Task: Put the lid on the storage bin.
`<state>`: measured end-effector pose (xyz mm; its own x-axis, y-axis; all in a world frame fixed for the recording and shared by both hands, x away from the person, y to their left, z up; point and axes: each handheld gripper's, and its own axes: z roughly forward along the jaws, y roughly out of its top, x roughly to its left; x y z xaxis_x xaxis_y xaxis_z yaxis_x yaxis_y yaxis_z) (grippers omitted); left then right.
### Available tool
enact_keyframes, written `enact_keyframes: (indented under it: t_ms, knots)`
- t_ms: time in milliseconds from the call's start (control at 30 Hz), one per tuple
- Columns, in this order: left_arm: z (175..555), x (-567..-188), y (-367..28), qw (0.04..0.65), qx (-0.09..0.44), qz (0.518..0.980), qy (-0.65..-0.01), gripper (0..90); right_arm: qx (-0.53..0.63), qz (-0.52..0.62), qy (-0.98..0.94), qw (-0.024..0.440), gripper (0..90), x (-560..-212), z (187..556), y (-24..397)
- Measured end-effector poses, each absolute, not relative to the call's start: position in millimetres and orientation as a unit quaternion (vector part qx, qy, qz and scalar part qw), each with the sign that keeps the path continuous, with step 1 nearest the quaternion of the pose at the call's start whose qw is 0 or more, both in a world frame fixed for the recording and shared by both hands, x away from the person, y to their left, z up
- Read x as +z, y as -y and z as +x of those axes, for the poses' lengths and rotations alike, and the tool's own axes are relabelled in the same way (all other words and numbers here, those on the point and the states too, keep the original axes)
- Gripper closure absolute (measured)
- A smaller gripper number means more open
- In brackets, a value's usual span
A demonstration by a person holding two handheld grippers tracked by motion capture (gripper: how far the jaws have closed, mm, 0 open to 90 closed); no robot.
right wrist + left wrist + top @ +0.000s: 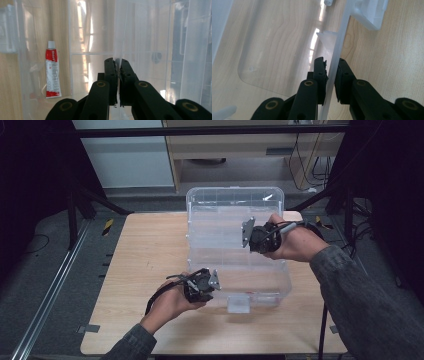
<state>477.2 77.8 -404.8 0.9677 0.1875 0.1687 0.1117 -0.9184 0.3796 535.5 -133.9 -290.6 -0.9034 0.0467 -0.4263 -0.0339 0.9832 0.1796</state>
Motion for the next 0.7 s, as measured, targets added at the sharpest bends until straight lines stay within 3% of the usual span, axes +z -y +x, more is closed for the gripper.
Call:
enact_keyframes:
  t_ms: [700]
  knots:
    - [476, -407, -80, 0.202, 0.103, 0.971, -0.081, 79.1, 0.122, 0.003, -0.969, 0.213, 85.5, -309, 501, 147]
